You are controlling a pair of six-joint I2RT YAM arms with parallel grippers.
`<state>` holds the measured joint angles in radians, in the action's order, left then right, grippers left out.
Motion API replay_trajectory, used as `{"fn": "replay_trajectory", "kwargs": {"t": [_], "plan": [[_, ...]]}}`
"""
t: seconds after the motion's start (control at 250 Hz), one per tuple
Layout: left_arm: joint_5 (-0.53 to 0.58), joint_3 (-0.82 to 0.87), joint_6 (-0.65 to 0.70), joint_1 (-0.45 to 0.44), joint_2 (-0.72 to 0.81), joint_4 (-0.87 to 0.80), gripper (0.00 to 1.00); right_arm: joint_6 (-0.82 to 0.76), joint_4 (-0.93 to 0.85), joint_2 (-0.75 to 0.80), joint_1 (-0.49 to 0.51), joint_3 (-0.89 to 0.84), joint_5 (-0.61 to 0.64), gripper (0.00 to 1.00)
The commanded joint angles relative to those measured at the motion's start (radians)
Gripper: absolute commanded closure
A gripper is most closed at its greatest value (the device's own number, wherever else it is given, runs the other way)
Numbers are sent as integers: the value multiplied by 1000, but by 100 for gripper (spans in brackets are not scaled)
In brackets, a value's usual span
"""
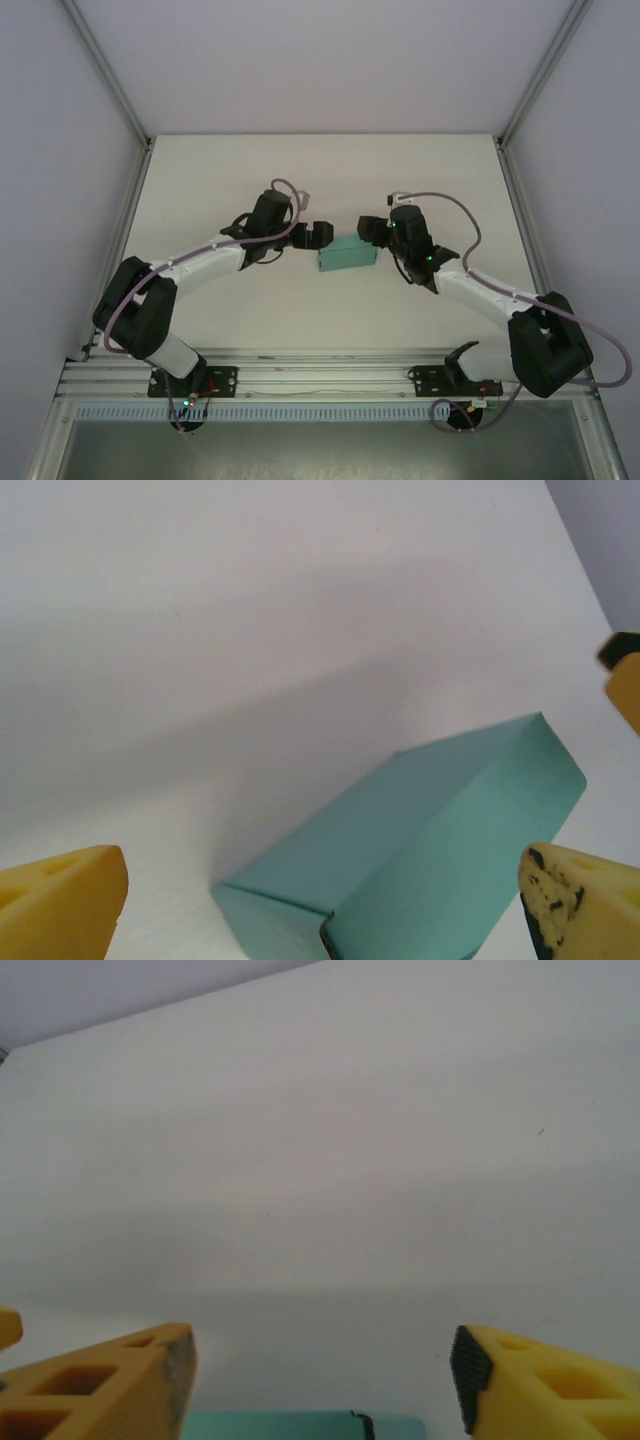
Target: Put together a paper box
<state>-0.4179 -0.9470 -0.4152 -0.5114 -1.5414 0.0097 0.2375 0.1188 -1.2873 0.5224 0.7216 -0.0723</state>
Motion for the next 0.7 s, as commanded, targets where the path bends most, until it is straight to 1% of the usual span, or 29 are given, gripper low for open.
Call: {"fn": "replay_trajectory", "kwargs": {"t": [0.0,0.052,0.092,0.128,0.192,0.236,0.316,0.372,0.504,0.596,0.644,0.7], "plan": [[155,-72,75,-1,75,-114,0,-172,-211,16,-5,90,-14,20],[241,-88,85,0,93,-149,0,-322,-257,6,-5,121,-130,15],[312,-92,89,2,107,-174,0,-471,-310,-6,-4,144,-240,12],[360,-84,92,5,122,-184,0,-621,-383,-23,-5,168,-341,1],[411,-54,92,18,153,-185,0,-877,-524,-63,-4,219,-468,0],[430,-29,90,29,174,-190,0,-999,-583,-98,-5,257,-493,0],[463,24,78,48,217,-203,0,-1152,-673,-181,0,340,-501,0],[494,64,56,59,249,-213,0,-1222,-730,-247,5,407,-493,0],[518,153,26,73,322,-215,0,-1320,-753,-376,12,498,-443,0],[497,205,4,74,342,-176,0,-1364,-803,-463,28,571,-423,0],[479,216,-5,74,341,-170,0,-1384,-841,-503,39,605,-401,3],[482,217,-16,76,333,-174,0,-1393,-864,-539,51,638,-359,10]]}}
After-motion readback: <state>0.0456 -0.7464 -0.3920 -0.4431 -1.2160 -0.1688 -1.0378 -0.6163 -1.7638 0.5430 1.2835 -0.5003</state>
